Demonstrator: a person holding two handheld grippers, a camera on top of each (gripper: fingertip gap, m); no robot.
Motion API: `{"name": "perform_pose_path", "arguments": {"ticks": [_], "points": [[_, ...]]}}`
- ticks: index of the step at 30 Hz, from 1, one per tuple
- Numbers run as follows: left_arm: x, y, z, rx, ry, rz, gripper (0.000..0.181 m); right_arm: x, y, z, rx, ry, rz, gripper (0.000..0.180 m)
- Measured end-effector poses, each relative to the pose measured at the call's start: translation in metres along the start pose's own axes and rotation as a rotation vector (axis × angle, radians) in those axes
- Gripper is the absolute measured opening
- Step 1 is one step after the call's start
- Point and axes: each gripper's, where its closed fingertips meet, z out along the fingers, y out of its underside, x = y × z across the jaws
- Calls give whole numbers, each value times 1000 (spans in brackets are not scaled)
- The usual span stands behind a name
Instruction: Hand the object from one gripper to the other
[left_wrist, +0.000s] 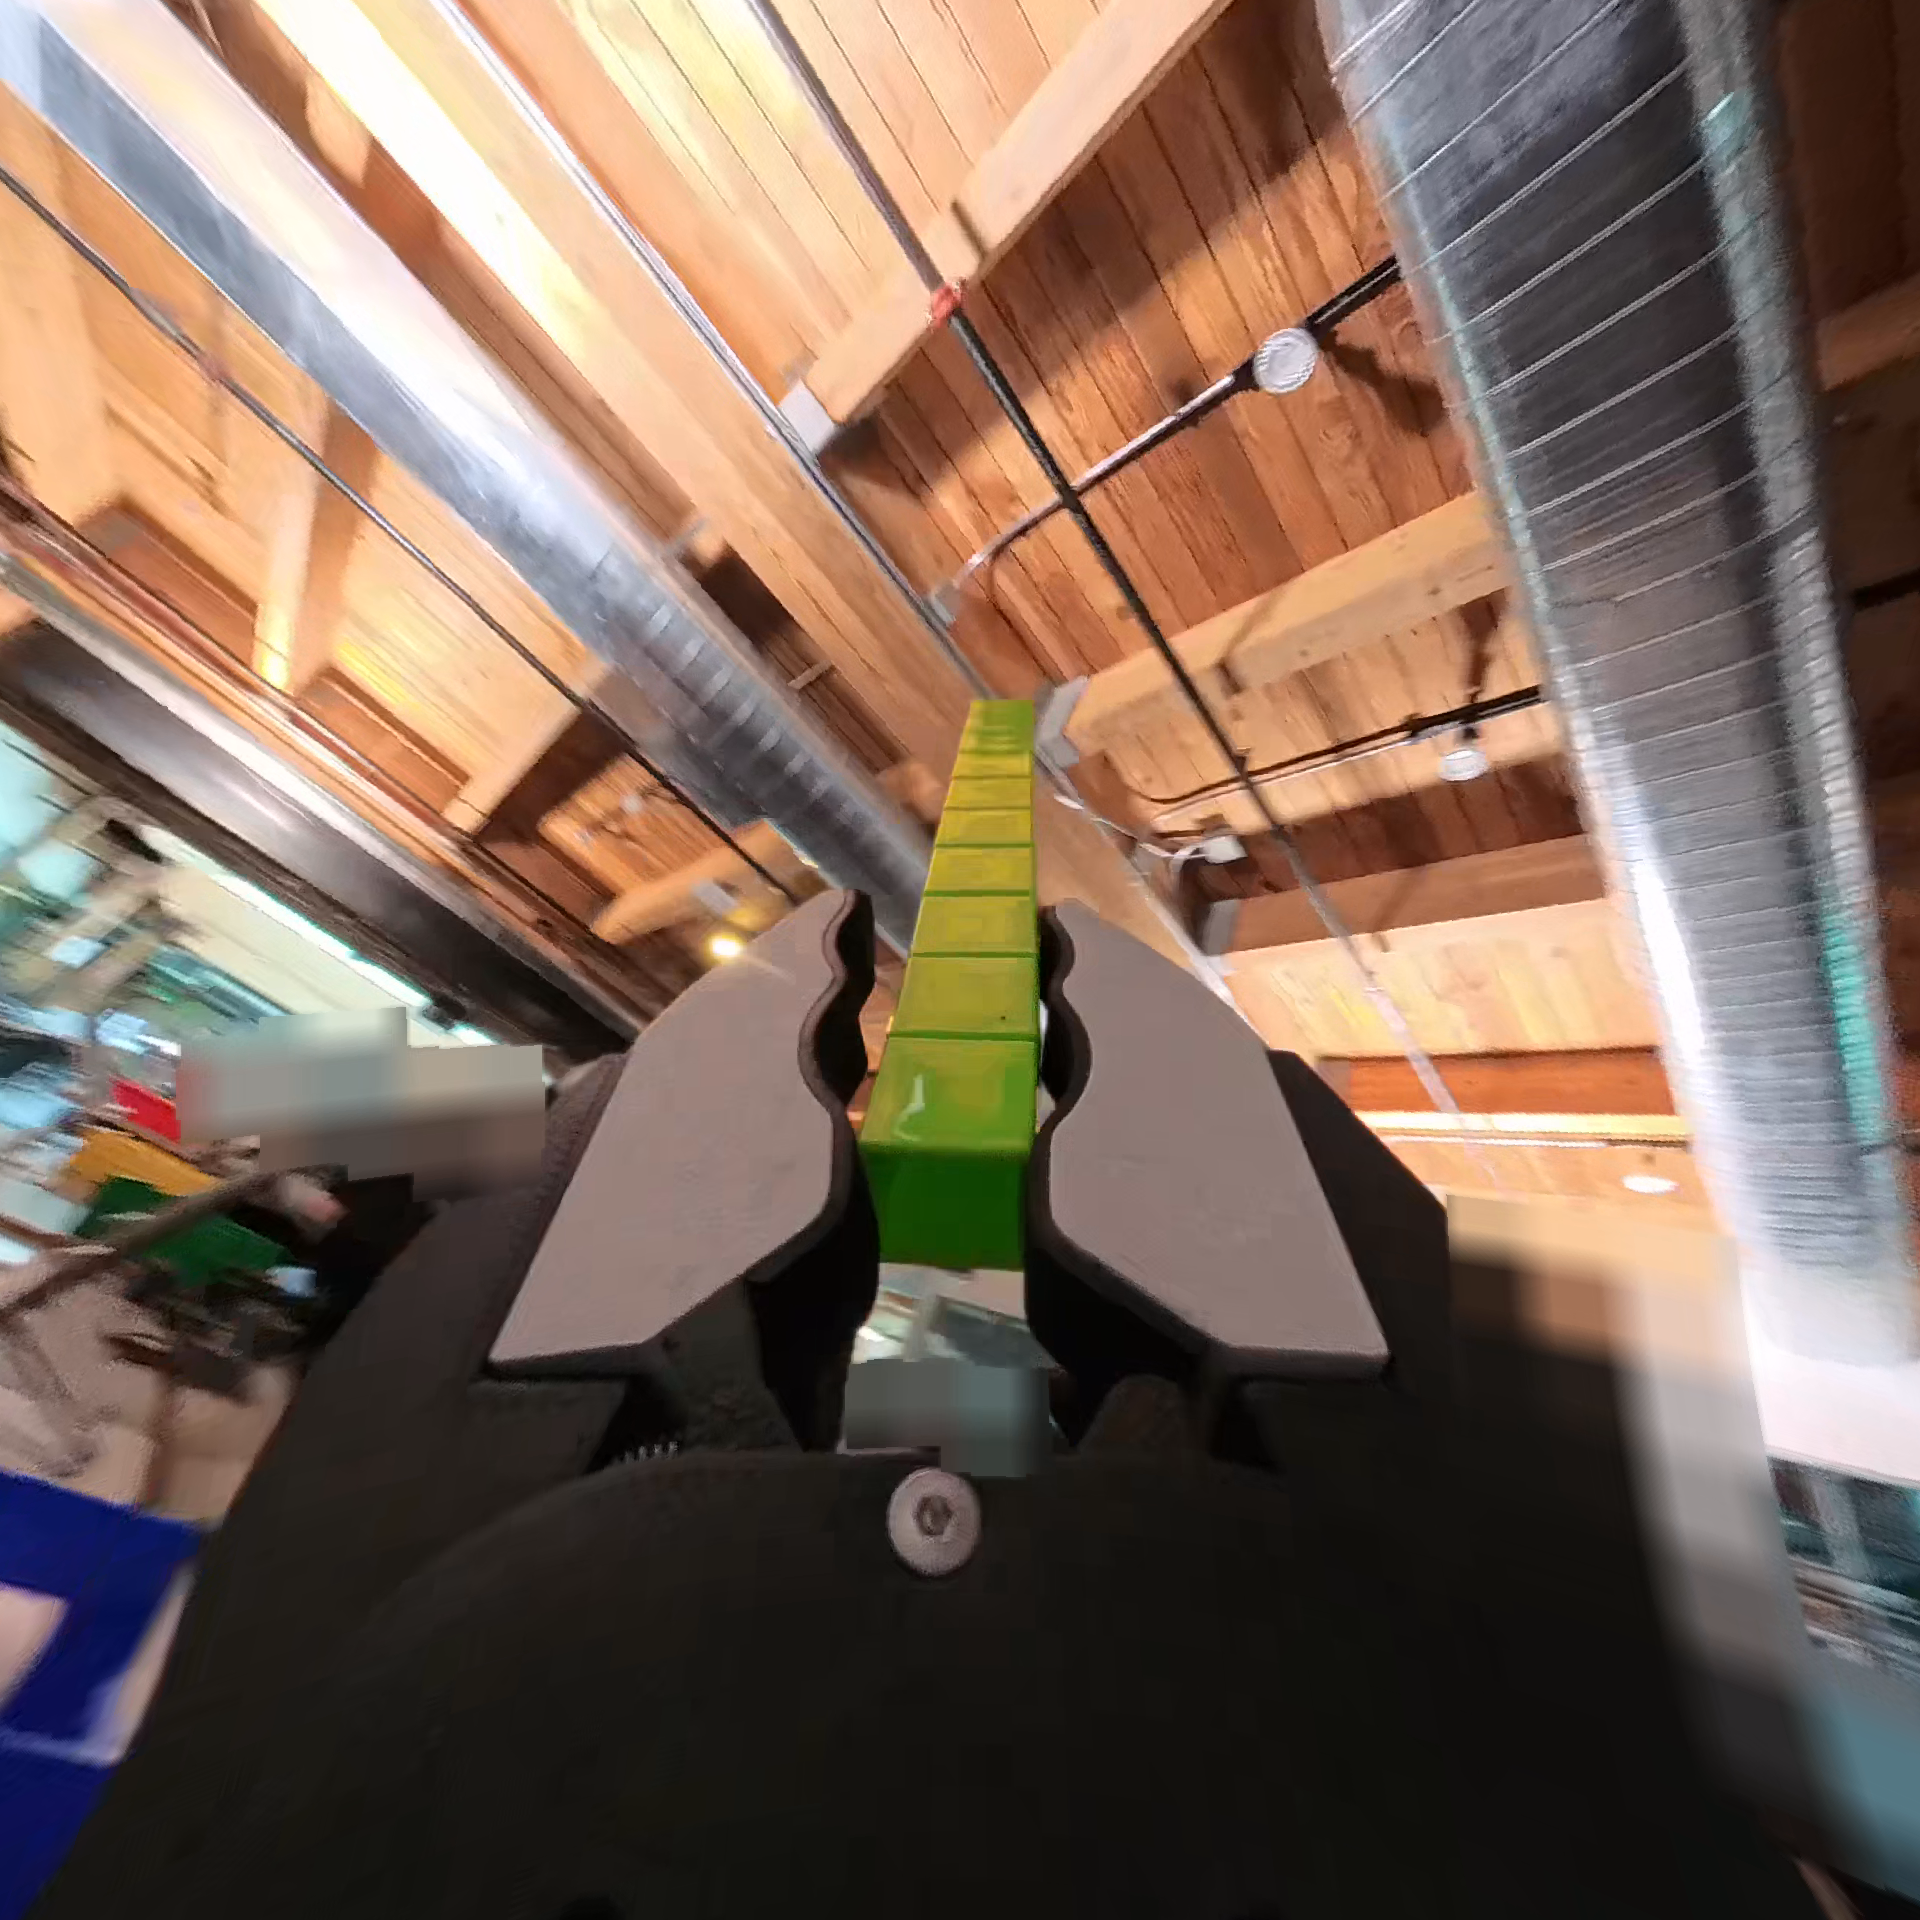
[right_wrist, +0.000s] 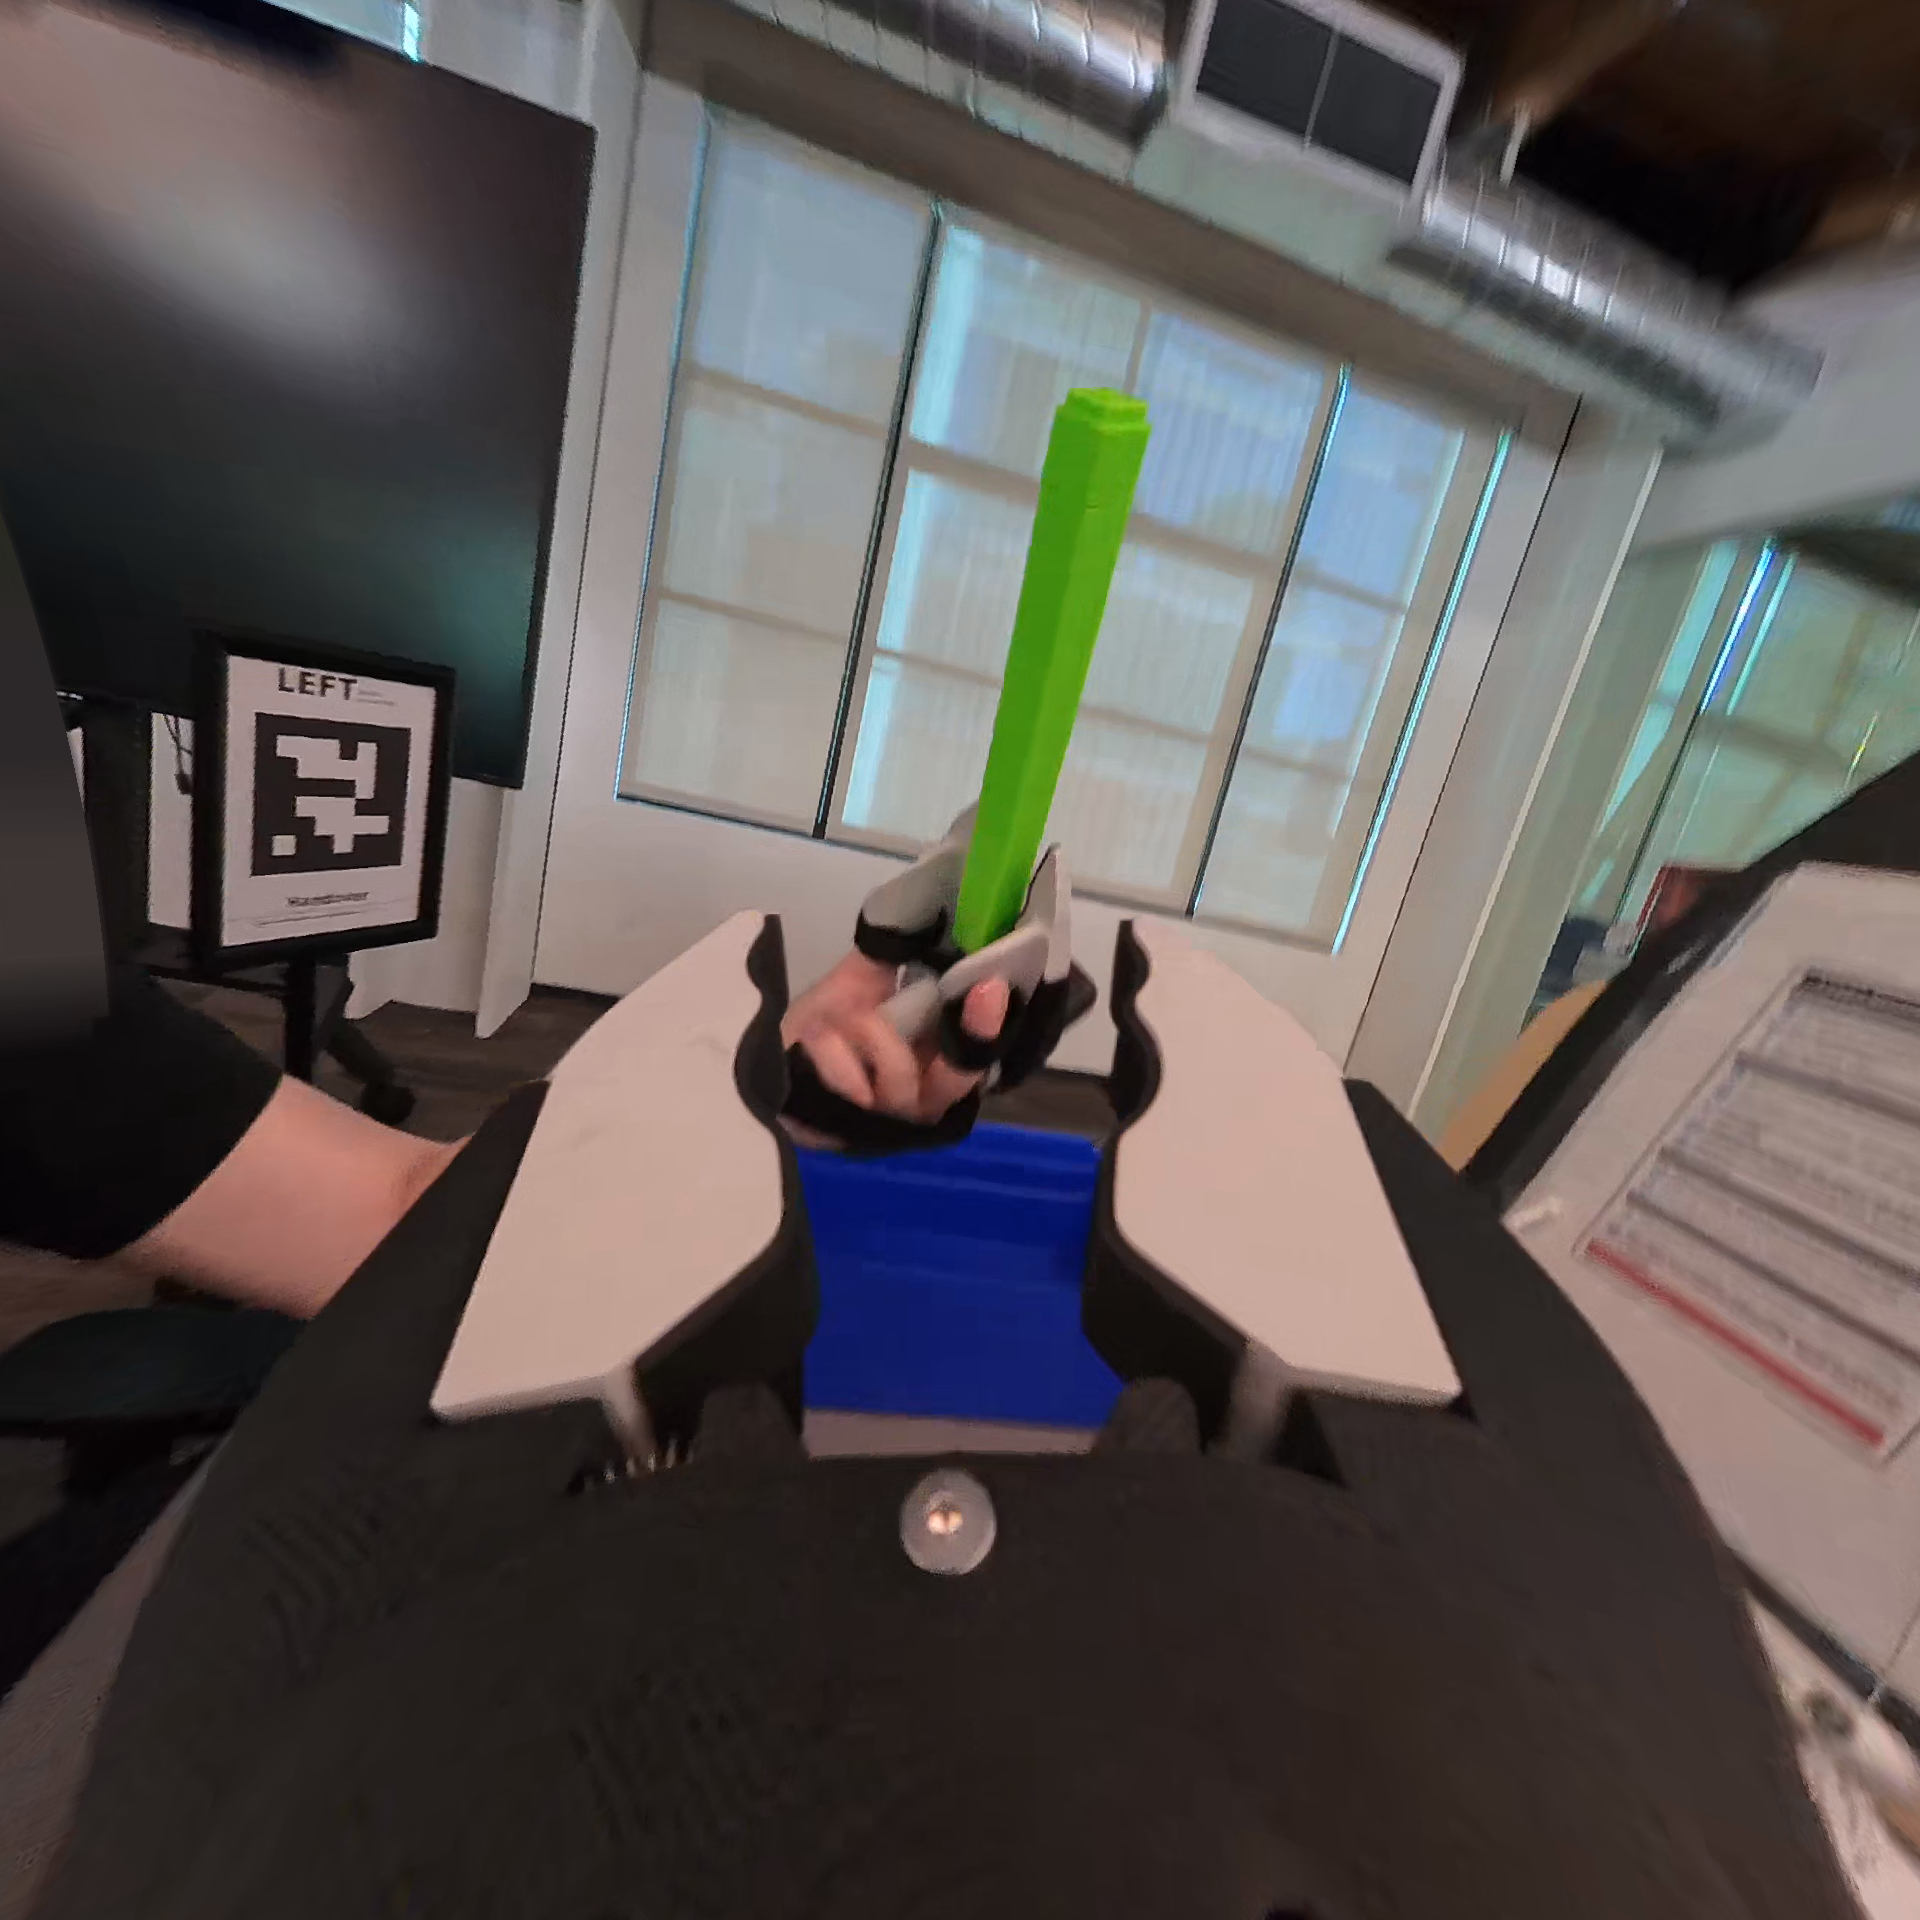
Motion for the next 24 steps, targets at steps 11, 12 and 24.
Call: {"name": "perform_pose_path", "arguments": {"ticks": [11, 12, 24], "points": [[-38, 109, 45, -70, 10, -260, 25, -48, -4, 27, 88, -128, -124, 44], [-40, 113, 44, -58, -11, -246, 12, -58, 0, 29, 63, -174, -149, 37], [-49, 58, 18, 38, -136, 25, 0, 10, 48, -6, -533, 274, -390, 32]]}}
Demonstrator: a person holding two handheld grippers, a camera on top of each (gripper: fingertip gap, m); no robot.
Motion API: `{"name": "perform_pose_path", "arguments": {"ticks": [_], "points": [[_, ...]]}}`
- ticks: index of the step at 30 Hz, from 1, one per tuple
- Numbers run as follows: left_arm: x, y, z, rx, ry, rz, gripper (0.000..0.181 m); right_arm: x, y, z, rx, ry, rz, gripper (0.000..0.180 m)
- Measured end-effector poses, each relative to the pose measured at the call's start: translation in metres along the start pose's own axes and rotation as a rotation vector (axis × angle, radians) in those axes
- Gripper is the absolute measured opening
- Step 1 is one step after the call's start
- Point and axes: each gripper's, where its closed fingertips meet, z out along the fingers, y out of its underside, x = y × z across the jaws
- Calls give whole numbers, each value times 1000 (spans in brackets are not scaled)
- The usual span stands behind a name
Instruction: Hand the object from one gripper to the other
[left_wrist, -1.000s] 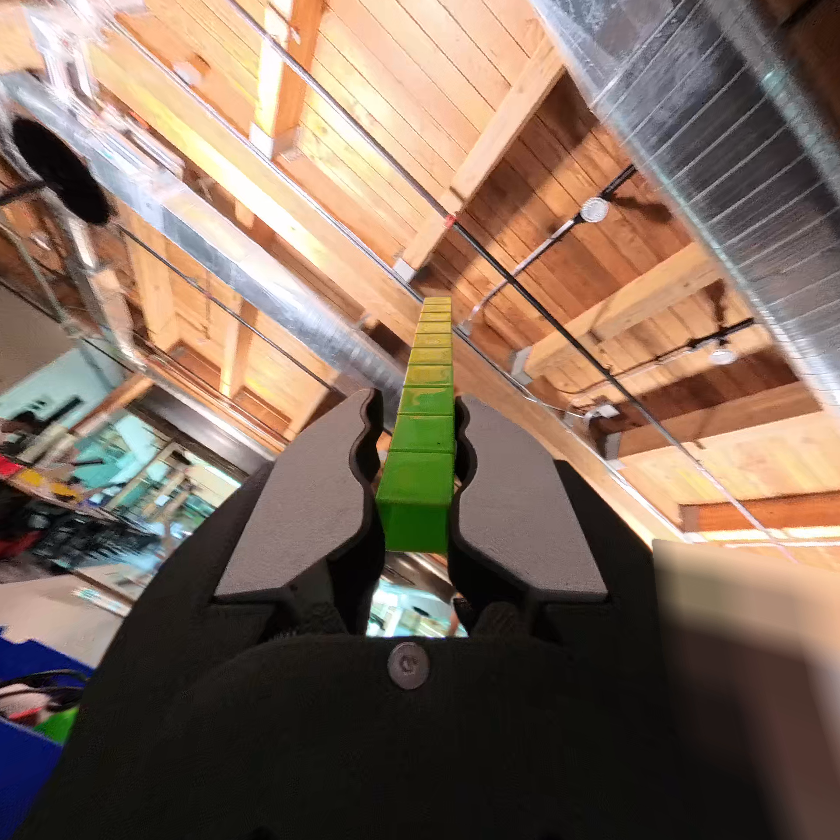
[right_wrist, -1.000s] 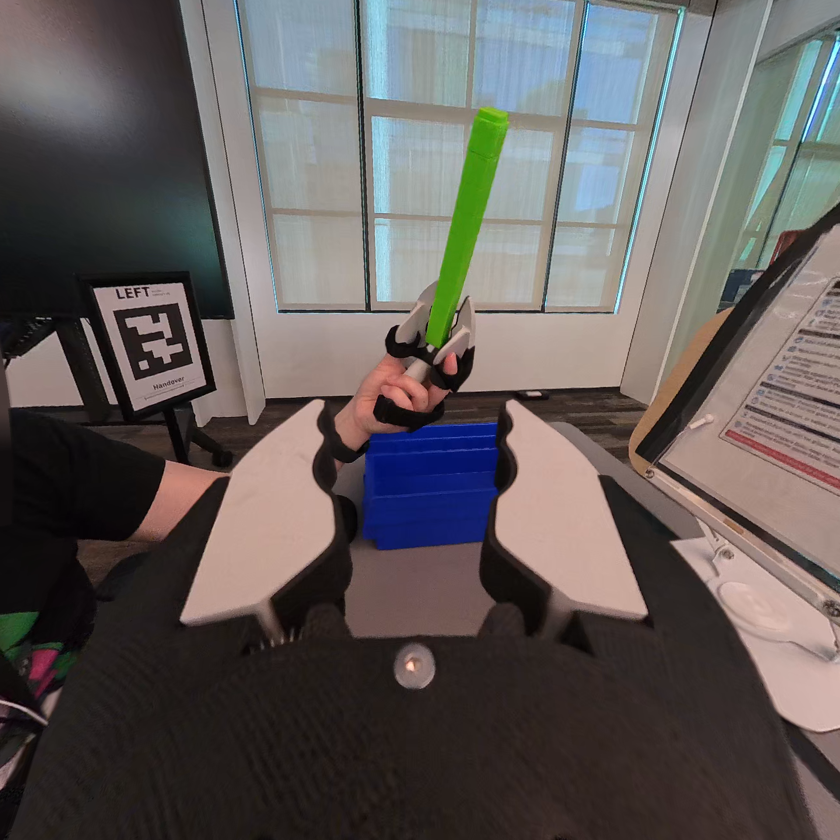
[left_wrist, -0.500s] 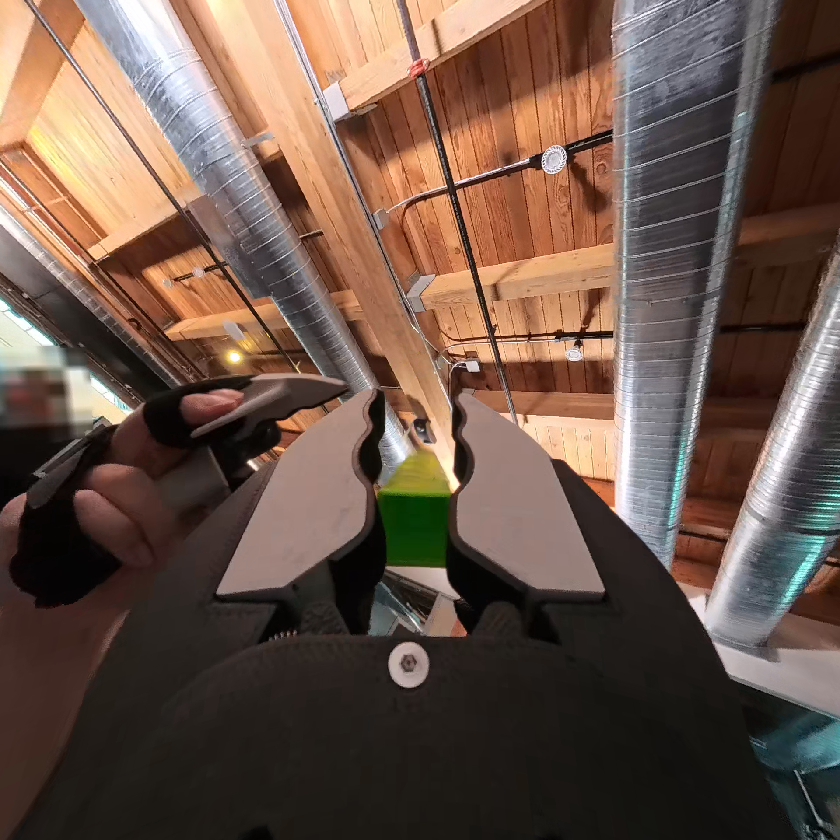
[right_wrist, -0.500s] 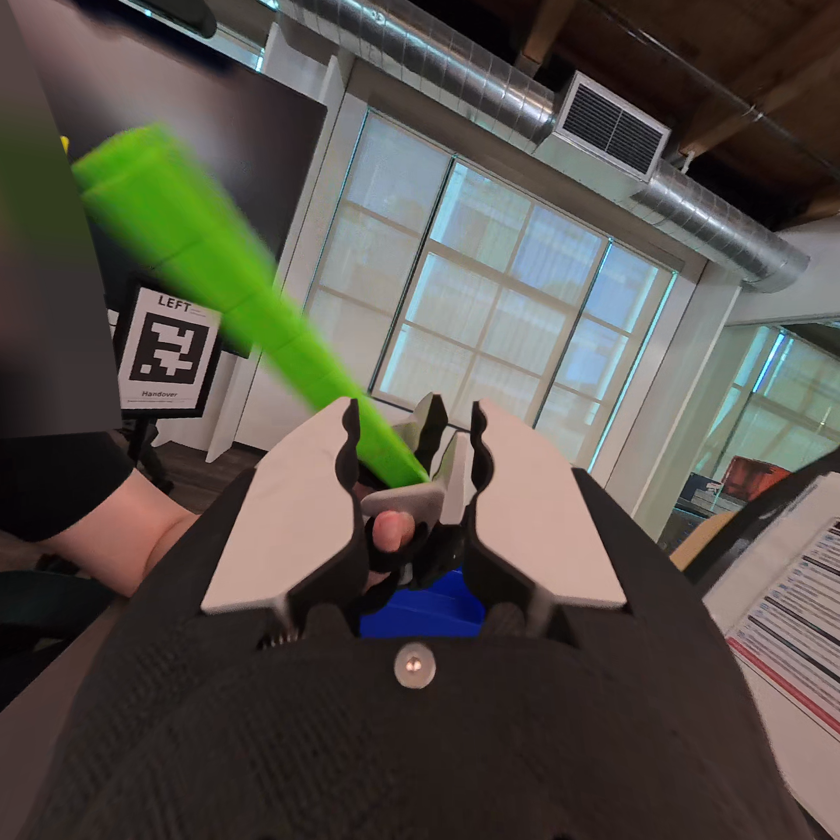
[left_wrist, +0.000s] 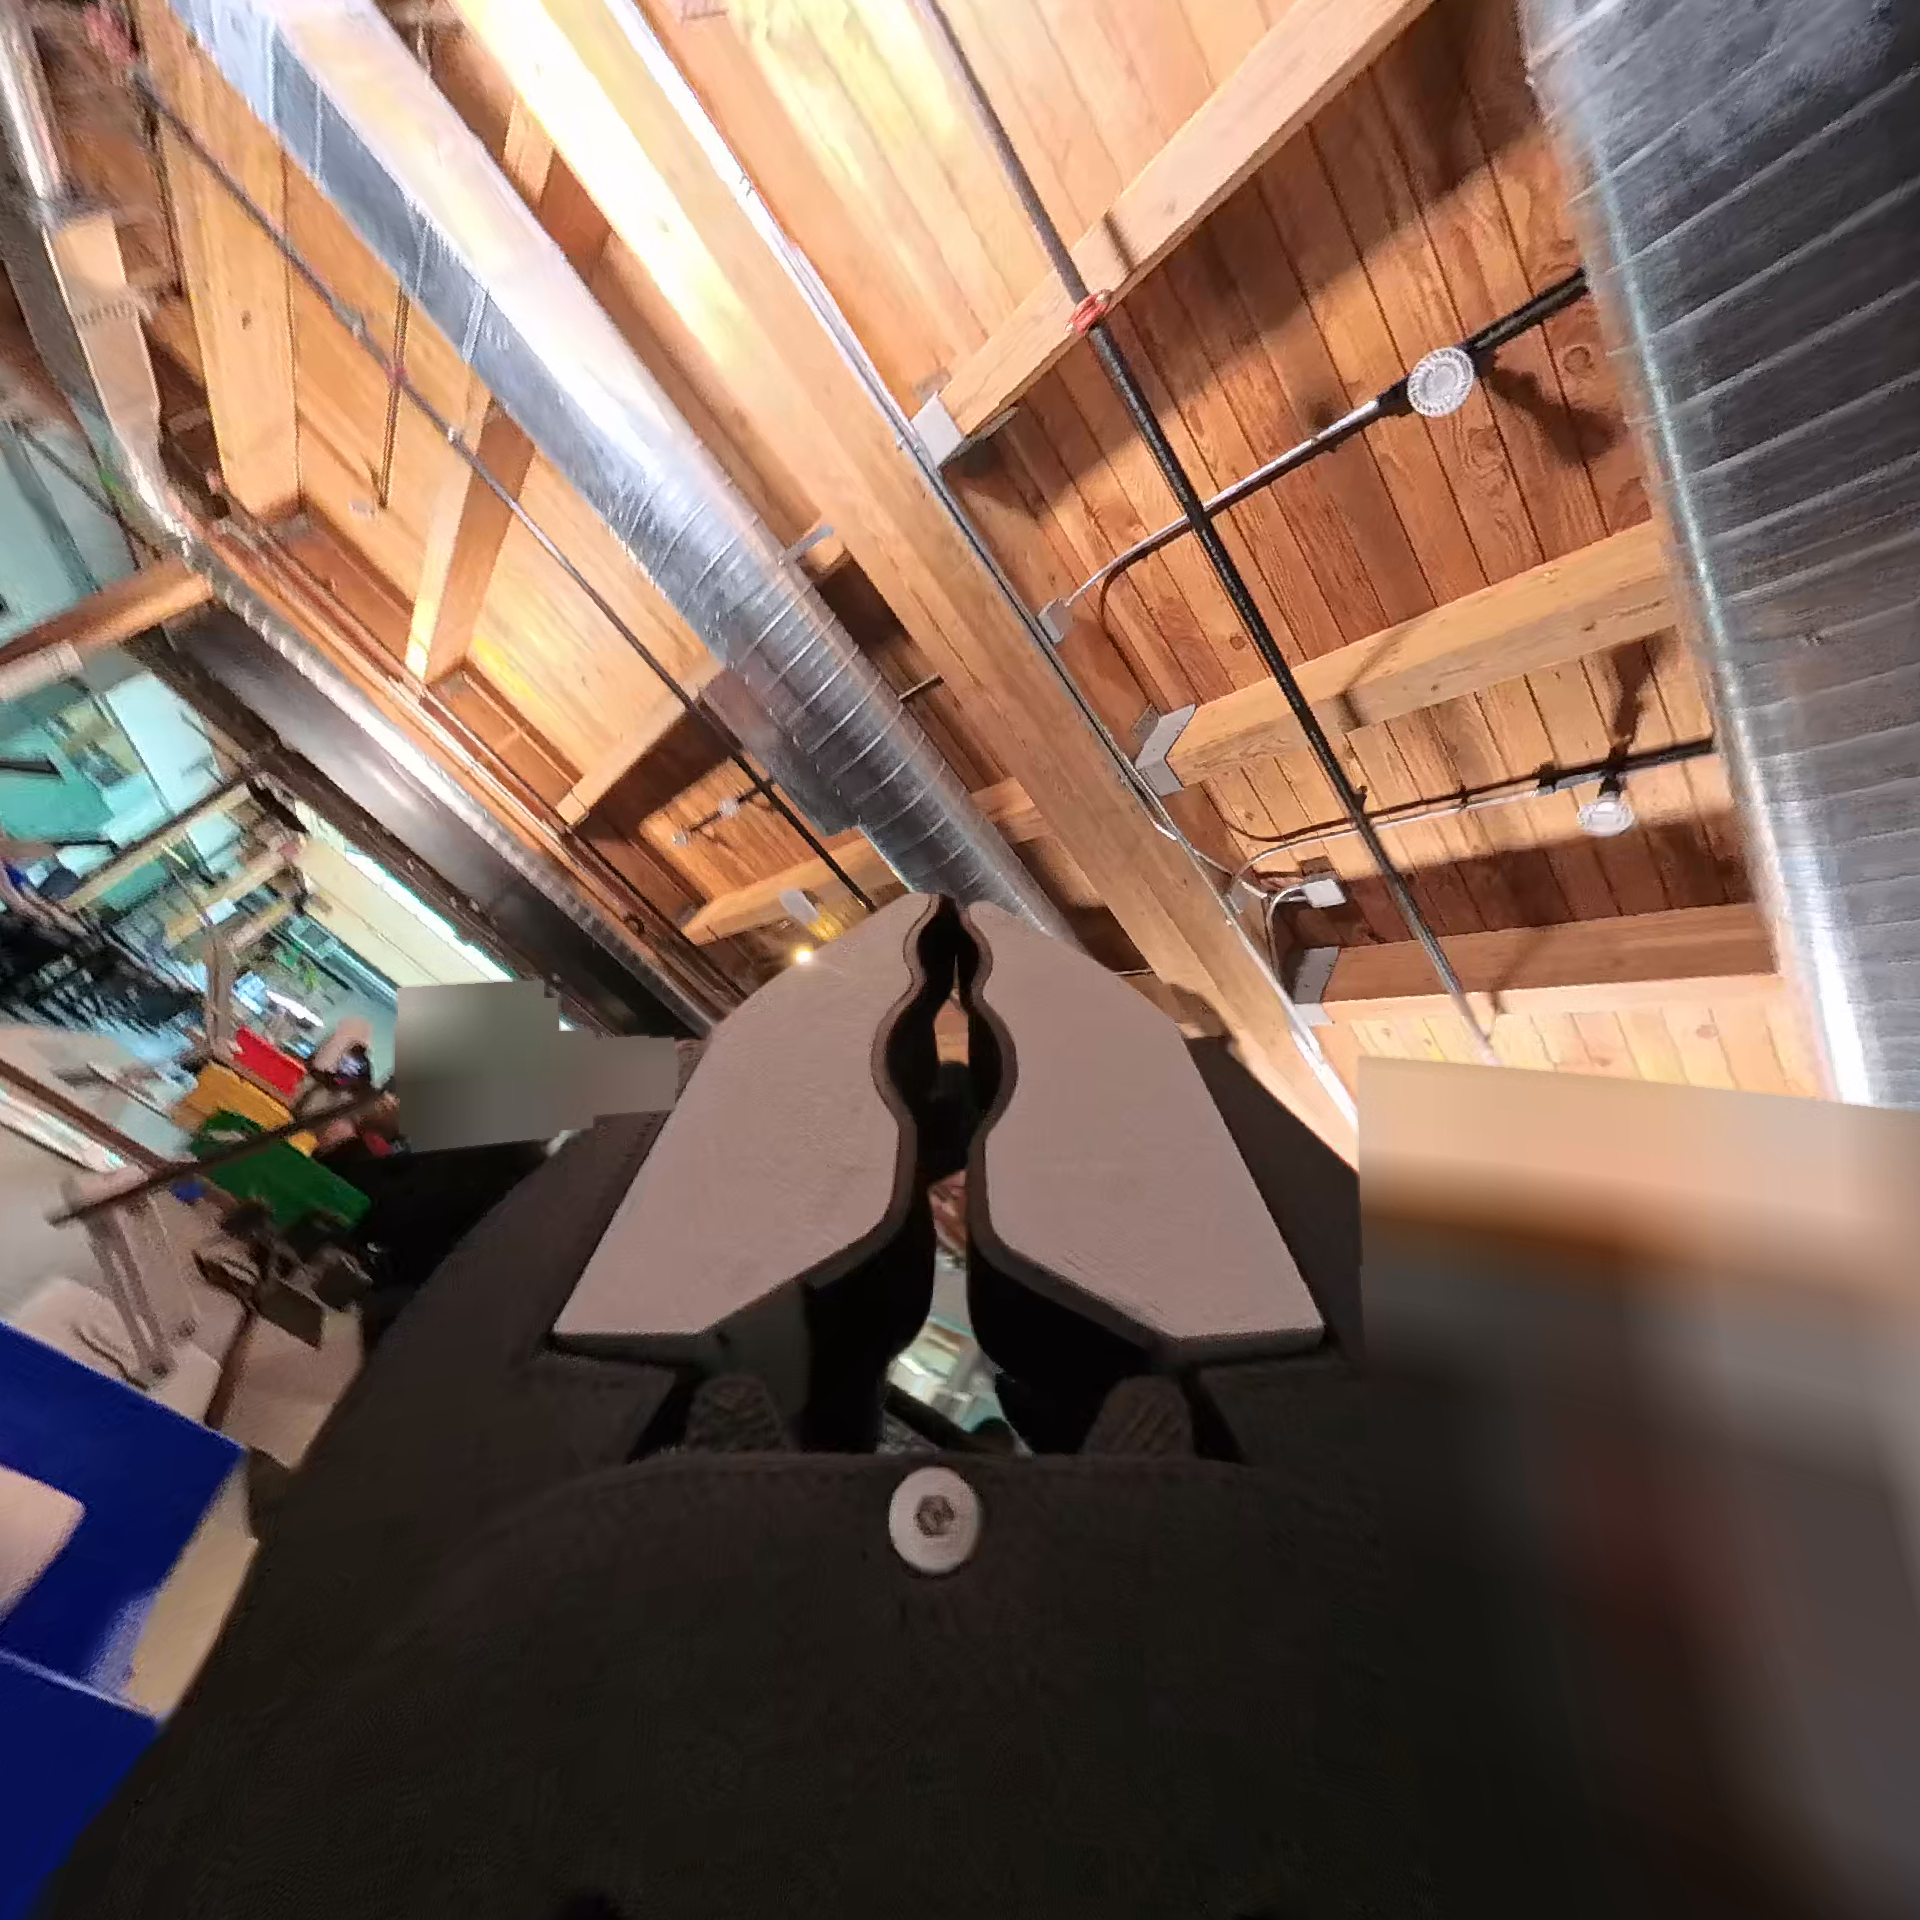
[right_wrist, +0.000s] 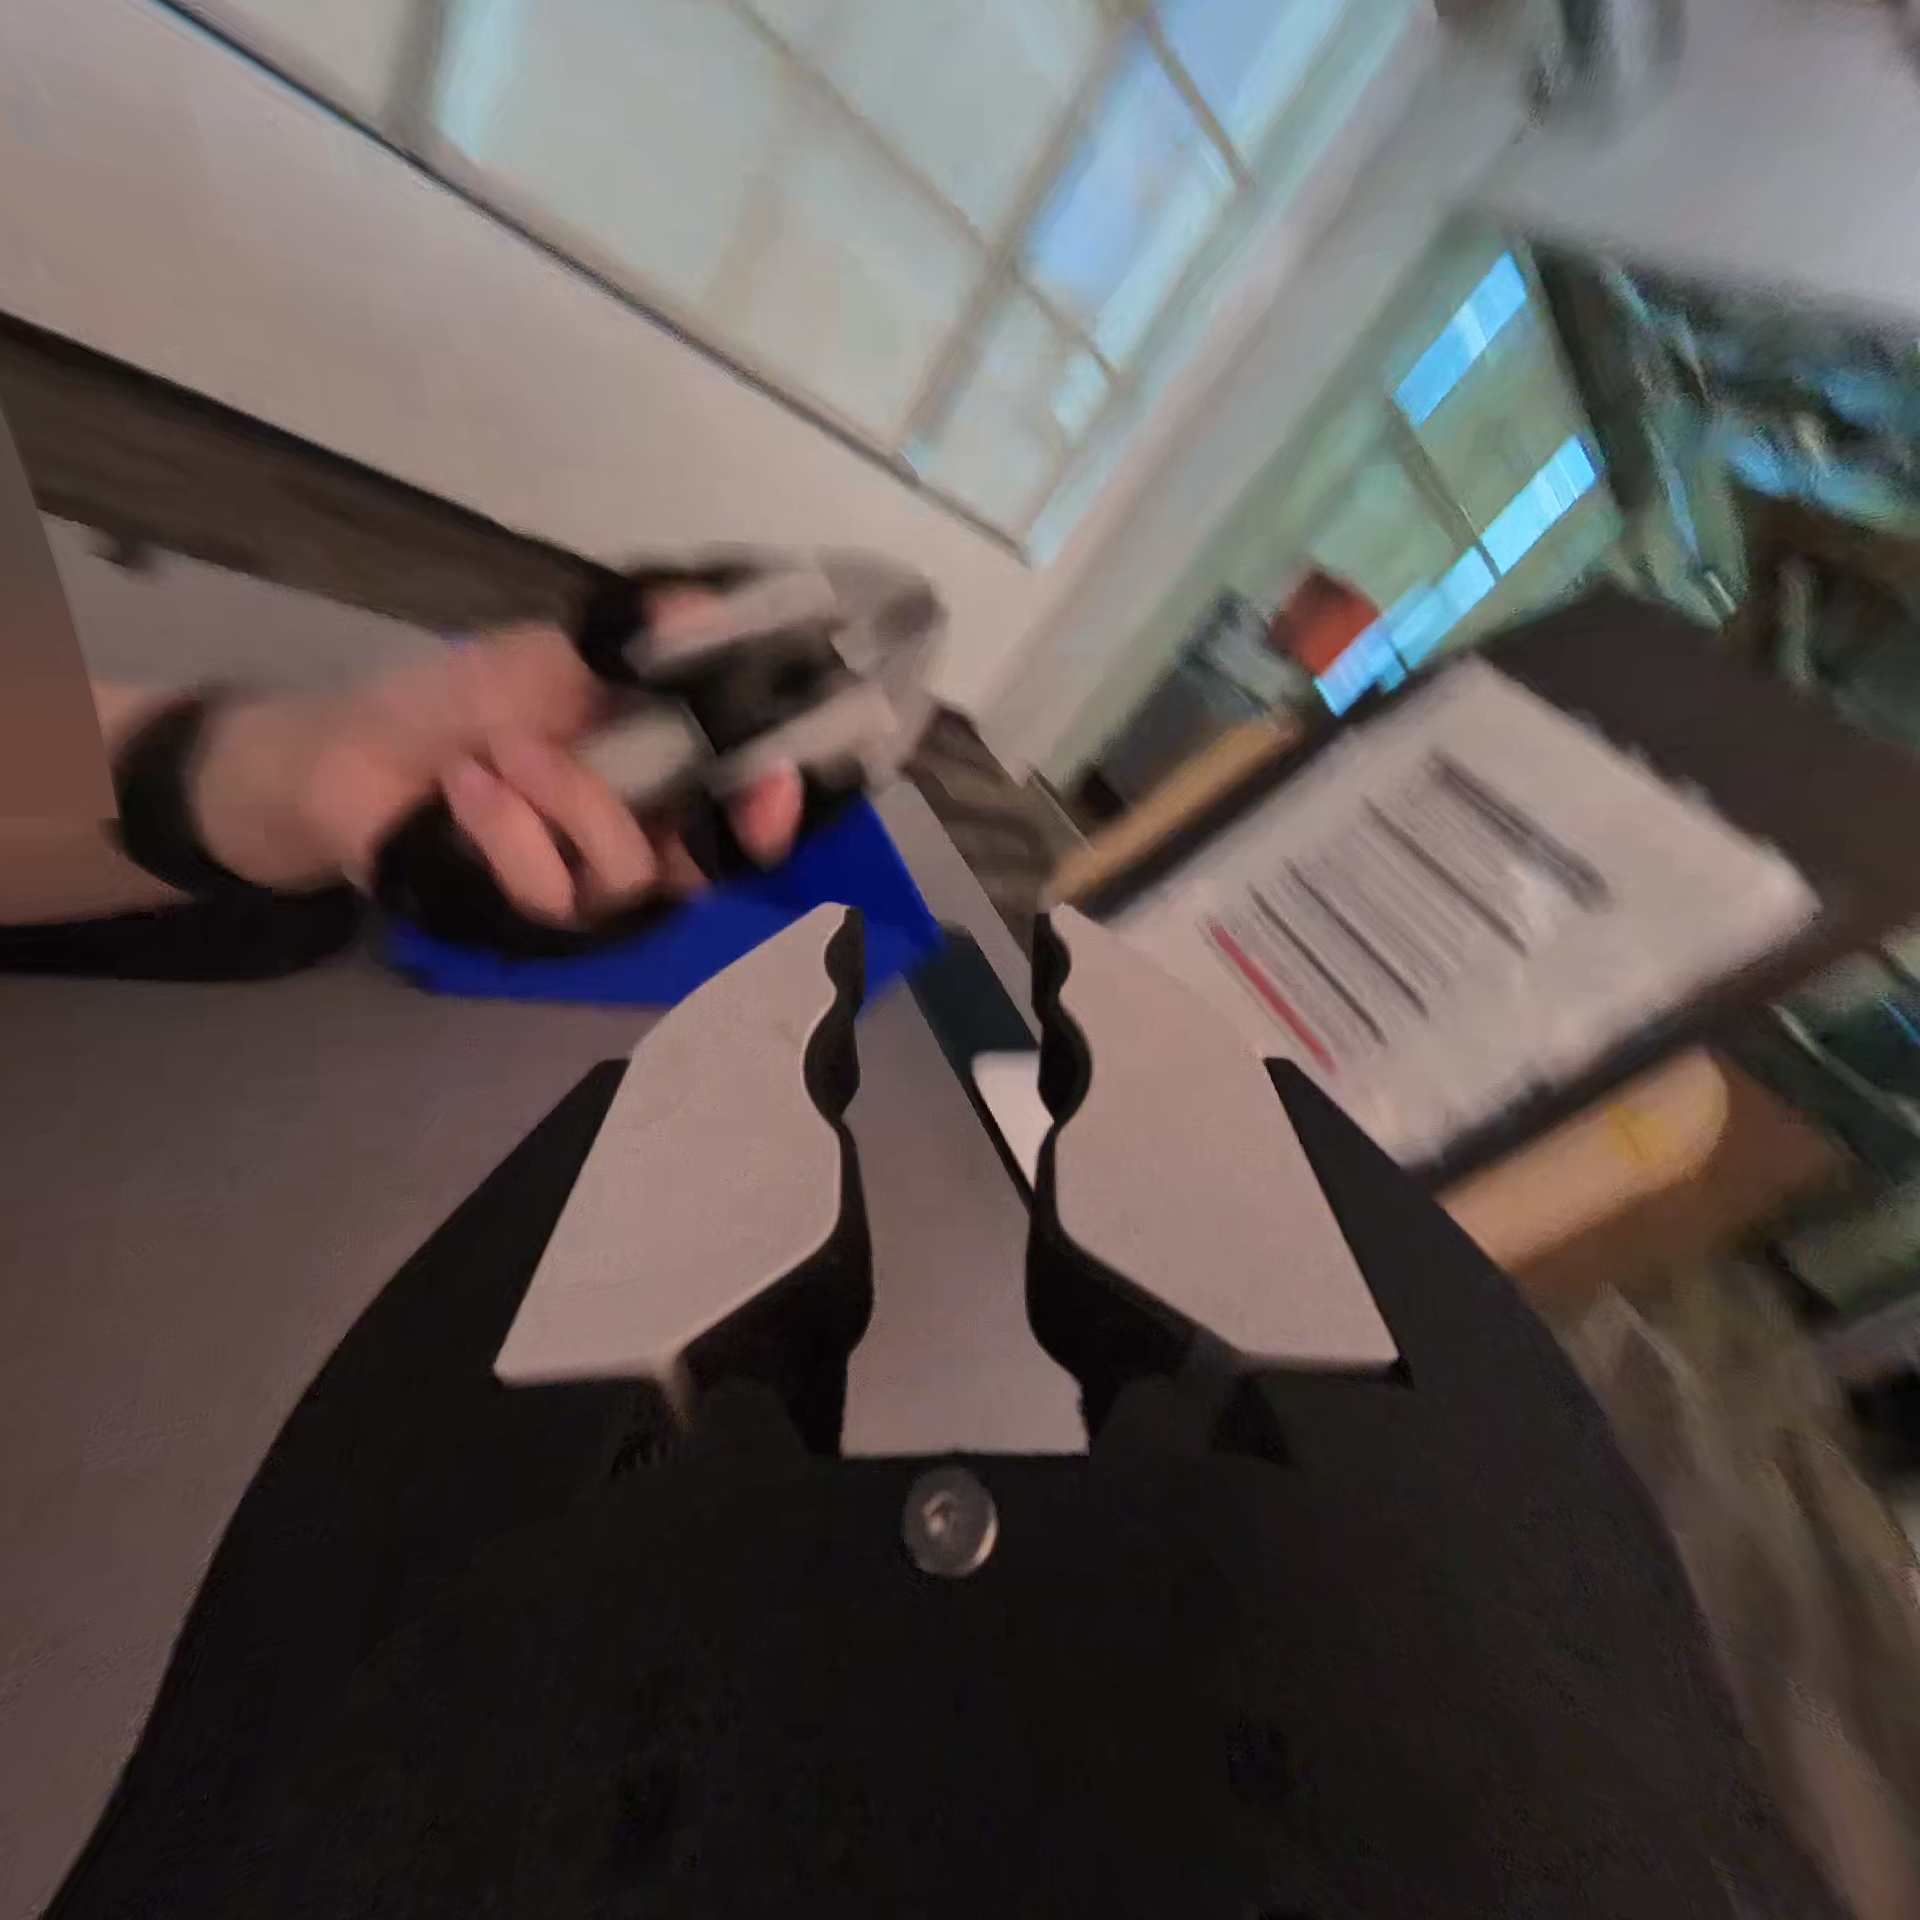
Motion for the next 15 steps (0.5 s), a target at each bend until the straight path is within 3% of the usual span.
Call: {"name": "perform_pose_path", "arguments": {"ticks": [1, 2, 4, 8, 11, 15], "points": [[3, -5, 0, -12, -7, 48, 0, 11, 9, -7, -19, 99, 28, 31], [4, -7, 0, -24, -17, 91, 0, 16, 2, -9, 82, 140, 12, 25], [6, -12, -1, -29, -9, 127, 0, 19, -8, -9, 153, 154, 64, 24], [-2, -10, -4, -62, 8, 92, 0, -9, -12, 1, 127, 90, 12, 23], [-11, -6, -4, -77, 28, 18, 0, -30, 7, 15, 50, 9, -28, 26], [-13, 1, -4, -104, 44, -33, 0, -54, 17, 26, 45, -82, 76, 26]]}}
